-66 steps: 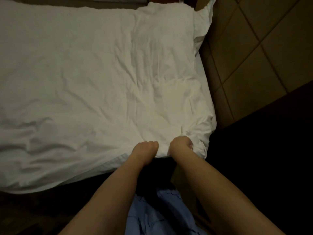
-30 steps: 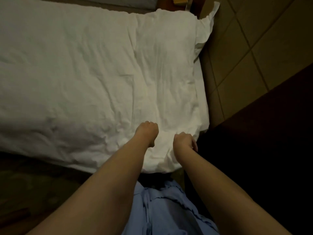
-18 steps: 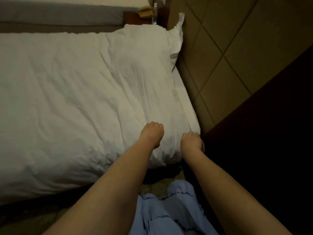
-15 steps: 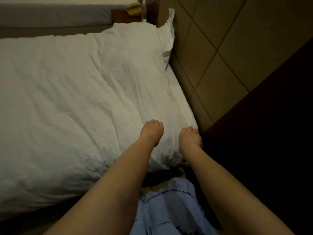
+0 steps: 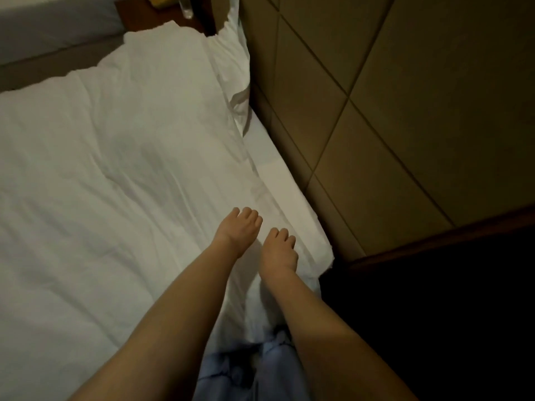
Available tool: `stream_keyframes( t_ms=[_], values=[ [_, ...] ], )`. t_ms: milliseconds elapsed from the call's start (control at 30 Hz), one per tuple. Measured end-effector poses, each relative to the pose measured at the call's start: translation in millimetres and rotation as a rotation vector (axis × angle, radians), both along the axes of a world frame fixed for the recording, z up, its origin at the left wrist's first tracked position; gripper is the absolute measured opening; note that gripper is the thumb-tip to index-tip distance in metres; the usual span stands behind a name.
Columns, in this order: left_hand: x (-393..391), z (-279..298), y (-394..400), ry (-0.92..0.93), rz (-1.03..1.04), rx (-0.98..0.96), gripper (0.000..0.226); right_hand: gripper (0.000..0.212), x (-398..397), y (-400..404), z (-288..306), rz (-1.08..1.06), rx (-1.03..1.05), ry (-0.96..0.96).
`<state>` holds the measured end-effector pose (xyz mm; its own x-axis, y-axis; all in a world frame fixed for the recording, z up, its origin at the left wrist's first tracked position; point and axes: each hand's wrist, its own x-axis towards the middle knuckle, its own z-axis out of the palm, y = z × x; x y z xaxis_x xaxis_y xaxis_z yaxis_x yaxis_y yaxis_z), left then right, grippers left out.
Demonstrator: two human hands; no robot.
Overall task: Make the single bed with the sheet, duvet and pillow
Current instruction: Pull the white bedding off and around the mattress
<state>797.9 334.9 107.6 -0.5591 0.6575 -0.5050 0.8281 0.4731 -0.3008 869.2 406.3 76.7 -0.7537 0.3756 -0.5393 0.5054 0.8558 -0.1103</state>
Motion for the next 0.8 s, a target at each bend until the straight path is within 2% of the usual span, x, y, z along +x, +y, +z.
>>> stream_keyframes(
  t_ms=[100, 167, 233, 333, 433, 500, 567, 633, 700, 800],
  values=[
    [-44.2, -10.1, 17.3, 0.002, -0.054, -0.062, 0.047, 0.058, -34.3, 10.1, -16.8, -0.067, -0.094, 0.013],
    [-66.5, -23.5, 26.1, 0.004, -0.100, -0.130, 0.058, 0.060, -52.1, 16.5, -31.8, -0.134, -0.153, 0.014],
    [-85.9, -42.5, 34.6, 0.006, -0.143, -0.201, 0.071, 0.067, -66.3, 24.3, -49.7, -0.156, -0.172, -0.018],
    [-112.1, -72.3, 51.8, -0.016, -0.221, -0.268, 0.078, 0.083, -81.0, 40.4, -77.3, -0.224, -0.188, -0.102],
    [-125.6, -97.3, 69.6, -0.033, -0.282, -0.295, 0.083, 0.095, -90.8, 50.6, -102.7, -0.157, -0.118, -0.074],
    [-134.2, -124.8, 75.1, -0.042, -0.300, -0.328, 0.084, 0.106, -101.6, 53.2, -124.7, -0.158, -0.175, -0.081],
    [-139.0, -152.3, 74.4, -0.081, -0.299, -0.336, 0.079, 0.119, -111.6, 54.5, -143.1, -0.221, -0.276, -0.164],
    [-138.6, -170.8, 71.5, -0.142, -0.271, -0.312, 0.073, 0.124, -116.7, 50.5, -156.4, -0.197, -0.289, -0.221],
    [-134.5, -176.5, 69.7, -0.191, -0.246, -0.277, 0.062, 0.114, -115.6, 41.2, -161.8, -0.166, -0.295, -0.232],
    [-127.0, -178.7, 63.7, -0.217, -0.297, -0.276, 0.032, 0.070, -107.9, 29.2, -160.7, -0.202, -0.404, -0.203]
  ],
)
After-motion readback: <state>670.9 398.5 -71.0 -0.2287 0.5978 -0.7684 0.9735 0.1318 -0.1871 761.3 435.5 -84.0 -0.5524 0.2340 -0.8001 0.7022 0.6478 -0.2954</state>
